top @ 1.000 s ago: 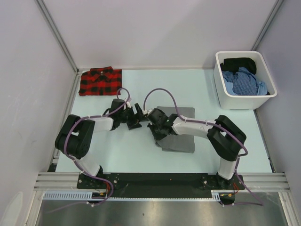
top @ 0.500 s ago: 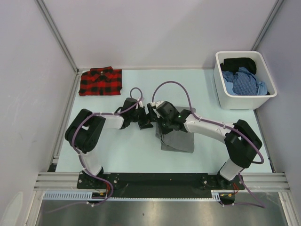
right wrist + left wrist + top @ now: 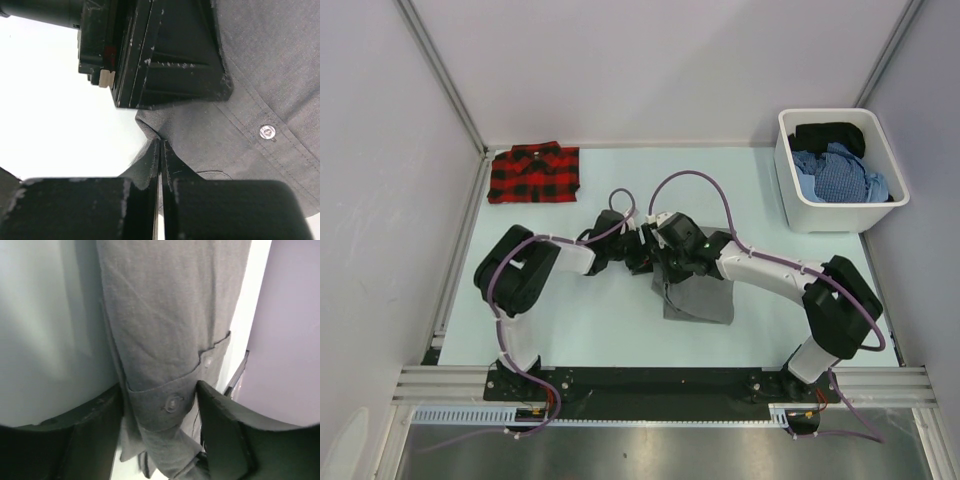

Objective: Fold and stack the long sleeve shirts
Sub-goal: Fold the shirt

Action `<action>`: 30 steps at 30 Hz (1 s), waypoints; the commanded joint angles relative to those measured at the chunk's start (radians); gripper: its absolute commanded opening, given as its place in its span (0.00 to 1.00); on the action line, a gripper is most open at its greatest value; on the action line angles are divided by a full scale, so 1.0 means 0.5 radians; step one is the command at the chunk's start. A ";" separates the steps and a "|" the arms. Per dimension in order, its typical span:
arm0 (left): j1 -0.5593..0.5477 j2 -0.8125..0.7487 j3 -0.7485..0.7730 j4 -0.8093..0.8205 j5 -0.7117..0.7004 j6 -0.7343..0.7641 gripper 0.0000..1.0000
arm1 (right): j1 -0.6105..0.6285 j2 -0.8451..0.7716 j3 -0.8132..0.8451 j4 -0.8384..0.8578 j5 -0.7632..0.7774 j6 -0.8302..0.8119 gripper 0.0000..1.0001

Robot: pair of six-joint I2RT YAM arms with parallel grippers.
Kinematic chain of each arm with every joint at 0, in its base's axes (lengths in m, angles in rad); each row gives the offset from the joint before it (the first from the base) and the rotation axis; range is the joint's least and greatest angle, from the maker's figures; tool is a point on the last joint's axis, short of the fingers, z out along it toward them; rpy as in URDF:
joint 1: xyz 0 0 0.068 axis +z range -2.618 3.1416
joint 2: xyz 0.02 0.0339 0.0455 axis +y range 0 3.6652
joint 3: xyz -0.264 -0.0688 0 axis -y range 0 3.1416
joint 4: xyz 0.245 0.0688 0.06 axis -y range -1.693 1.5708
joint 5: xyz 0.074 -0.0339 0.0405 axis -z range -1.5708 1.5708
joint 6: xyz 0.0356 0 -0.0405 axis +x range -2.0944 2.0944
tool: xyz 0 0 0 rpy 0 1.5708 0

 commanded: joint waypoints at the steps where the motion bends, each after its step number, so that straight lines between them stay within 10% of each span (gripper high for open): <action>1: -0.028 0.068 0.038 -0.117 -0.042 0.031 0.54 | -0.008 -0.068 -0.008 0.020 0.013 -0.009 0.07; 6: 0.063 -0.039 0.090 -0.442 0.053 0.297 0.01 | -0.033 -0.107 0.004 -0.041 -0.061 -0.080 0.48; 14: 0.422 -0.208 0.268 -1.451 0.004 1.152 0.00 | -0.444 -0.341 -0.134 -0.133 -0.214 -0.356 0.85; 30: 0.778 -0.512 1.737 -3.295 -1.106 2.295 0.00 | -0.693 -0.509 -0.204 -0.051 -0.233 -0.319 1.00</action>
